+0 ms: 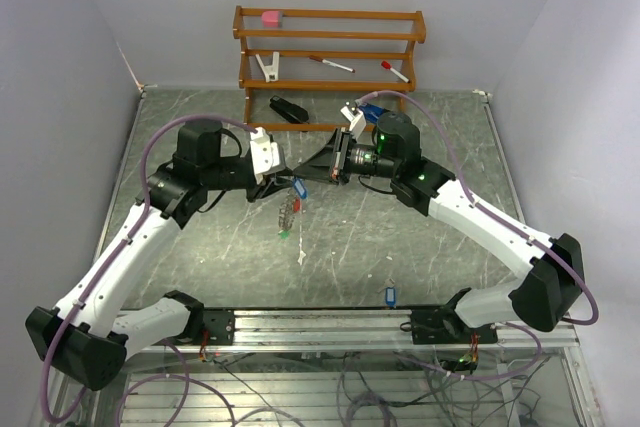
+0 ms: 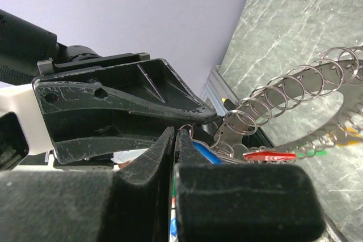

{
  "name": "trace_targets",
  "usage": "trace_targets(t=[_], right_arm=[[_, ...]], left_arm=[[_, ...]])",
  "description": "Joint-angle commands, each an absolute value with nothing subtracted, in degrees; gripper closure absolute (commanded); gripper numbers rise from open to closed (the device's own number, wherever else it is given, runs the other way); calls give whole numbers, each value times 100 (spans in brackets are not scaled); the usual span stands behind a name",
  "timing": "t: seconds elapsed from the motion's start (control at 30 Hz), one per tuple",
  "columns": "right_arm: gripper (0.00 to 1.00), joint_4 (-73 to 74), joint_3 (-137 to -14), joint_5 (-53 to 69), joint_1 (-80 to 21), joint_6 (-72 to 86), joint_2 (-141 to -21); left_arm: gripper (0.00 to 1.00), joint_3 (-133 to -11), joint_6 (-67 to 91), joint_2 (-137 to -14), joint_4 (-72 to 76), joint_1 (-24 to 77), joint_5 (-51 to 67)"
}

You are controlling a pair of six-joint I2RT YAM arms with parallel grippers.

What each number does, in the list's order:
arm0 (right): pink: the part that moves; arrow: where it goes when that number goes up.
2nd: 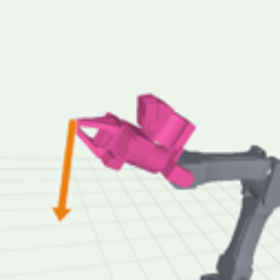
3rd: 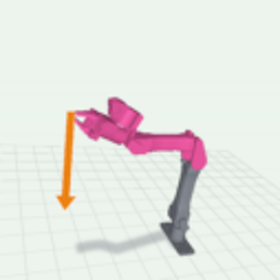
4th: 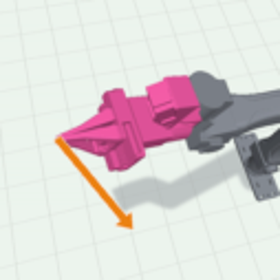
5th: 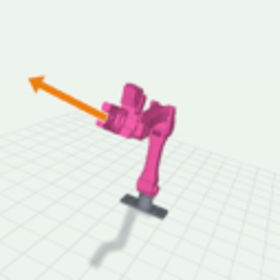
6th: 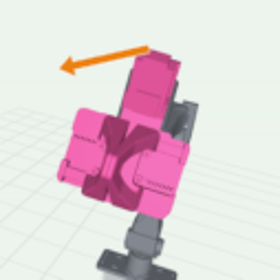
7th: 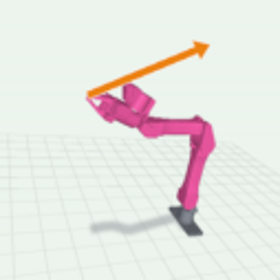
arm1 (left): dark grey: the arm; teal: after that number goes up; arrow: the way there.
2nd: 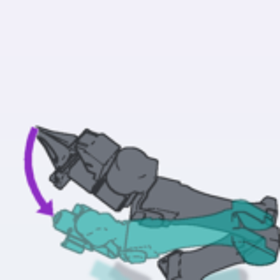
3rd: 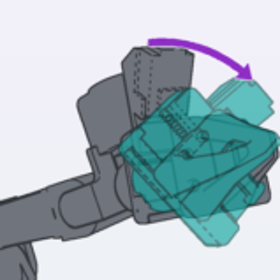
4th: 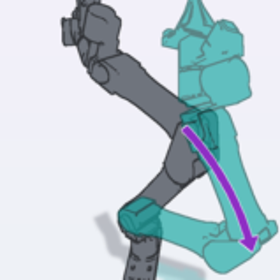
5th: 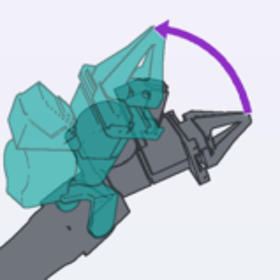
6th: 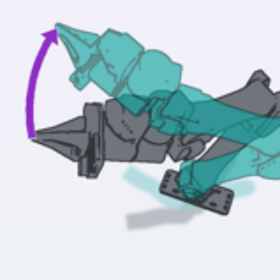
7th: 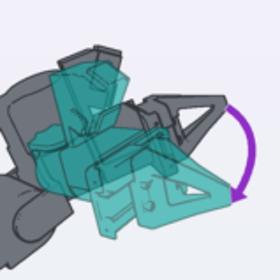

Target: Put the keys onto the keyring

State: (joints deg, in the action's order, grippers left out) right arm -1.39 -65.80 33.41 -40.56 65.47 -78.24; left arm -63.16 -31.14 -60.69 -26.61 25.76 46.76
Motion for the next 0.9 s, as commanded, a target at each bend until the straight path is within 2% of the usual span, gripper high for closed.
trace_targets(t=[0.0, 0.17, 0.4, 0.87], right_arm=[[100, -377, -6802, 3513, -4035, 6517, -7664], [100, -321, -6841, 3550, -4029, 6469, -7643], [100, -378, -6875, 3683, -4016, 6468, -7598], [100, -342, -6870, 3793, -4011, 6459, -7628]], left_arm=[[65, -6275, -3287, -5995, -2683, 2485, 4791], [63, -6246, -3380, -5950, -2695, 2223, 4496], [68, -6266, -3214, -6084, -2775, 1978, 5083], [66, -6516, -3044, -6231, -2759, 1978, 5812]])
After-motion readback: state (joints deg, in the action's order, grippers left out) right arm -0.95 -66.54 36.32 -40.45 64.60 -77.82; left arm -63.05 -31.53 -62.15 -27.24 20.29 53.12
